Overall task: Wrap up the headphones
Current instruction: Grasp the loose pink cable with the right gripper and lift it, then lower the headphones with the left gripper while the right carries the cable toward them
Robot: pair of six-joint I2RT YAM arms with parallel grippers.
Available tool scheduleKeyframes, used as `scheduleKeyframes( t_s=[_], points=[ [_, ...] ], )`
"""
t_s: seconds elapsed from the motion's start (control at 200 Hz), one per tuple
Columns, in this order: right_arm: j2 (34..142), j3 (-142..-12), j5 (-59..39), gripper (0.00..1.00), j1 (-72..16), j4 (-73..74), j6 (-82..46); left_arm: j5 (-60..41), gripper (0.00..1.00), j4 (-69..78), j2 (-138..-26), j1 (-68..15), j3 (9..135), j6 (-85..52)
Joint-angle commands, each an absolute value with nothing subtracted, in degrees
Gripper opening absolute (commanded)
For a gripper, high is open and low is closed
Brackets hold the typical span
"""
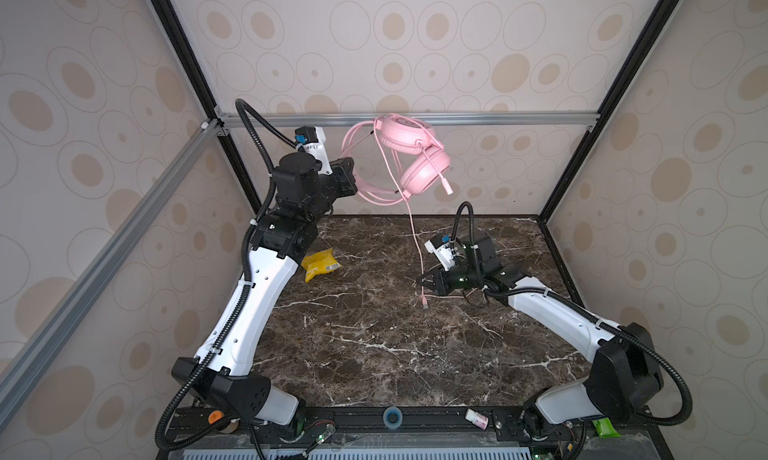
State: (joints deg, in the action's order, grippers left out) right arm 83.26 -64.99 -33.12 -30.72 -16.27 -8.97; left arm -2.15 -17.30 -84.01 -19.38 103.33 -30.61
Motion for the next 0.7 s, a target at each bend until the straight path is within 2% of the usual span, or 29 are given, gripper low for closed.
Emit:
scheduleKeyframes(
  t_s=[0.0,0.29,0.69],
  points=[
    [81.7,-69.6,-29.5,0.00,-33.9,-27.1,-2.6,4.5,0.00,-15.6,-82.8,-18.7,106.9,-33.7],
    [79.0,-75.8,-25.3,0.00,-42.7,-36.0,0.0,13.3,0.00,-19.0,-81.2,-18.7,103.3,-28.7],
    [78.9,-88.9,-15.6,0.00,-46.1,-48.6,5.2,20.9,0.00,-22.0,-82.0,-18.8,101.6,-17.4]
  ],
)
